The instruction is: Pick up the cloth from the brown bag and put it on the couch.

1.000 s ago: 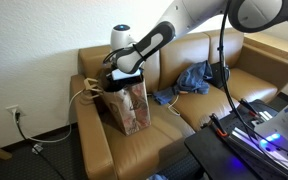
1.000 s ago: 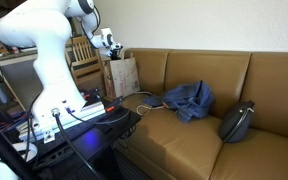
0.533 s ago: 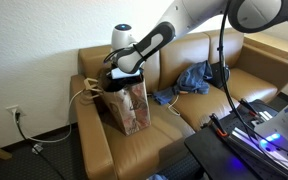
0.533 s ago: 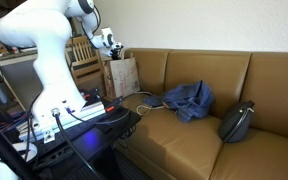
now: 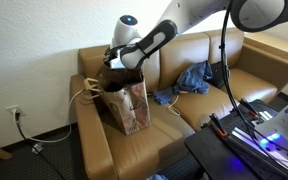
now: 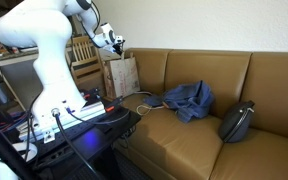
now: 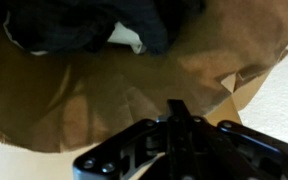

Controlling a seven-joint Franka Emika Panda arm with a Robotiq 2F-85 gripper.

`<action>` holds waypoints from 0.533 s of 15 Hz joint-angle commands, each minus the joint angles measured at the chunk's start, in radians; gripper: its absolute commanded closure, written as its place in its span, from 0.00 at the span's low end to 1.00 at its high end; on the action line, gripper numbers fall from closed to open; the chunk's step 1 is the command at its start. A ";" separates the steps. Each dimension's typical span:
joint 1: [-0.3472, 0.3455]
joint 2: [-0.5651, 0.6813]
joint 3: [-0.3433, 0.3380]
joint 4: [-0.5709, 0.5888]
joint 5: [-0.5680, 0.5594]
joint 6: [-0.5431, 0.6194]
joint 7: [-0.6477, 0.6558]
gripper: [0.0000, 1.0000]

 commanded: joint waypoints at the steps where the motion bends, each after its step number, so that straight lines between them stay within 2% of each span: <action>1: -0.040 -0.080 0.049 -0.047 0.032 -0.039 -0.068 0.74; 2: -0.090 -0.098 0.131 -0.052 0.061 -0.086 -0.137 0.72; 4: -0.124 -0.106 0.198 -0.056 0.107 -0.171 -0.193 0.59; 6: -0.143 -0.101 0.232 -0.042 0.134 -0.288 -0.221 0.44; 8: -0.134 -0.090 0.228 -0.025 0.125 -0.400 -0.211 0.31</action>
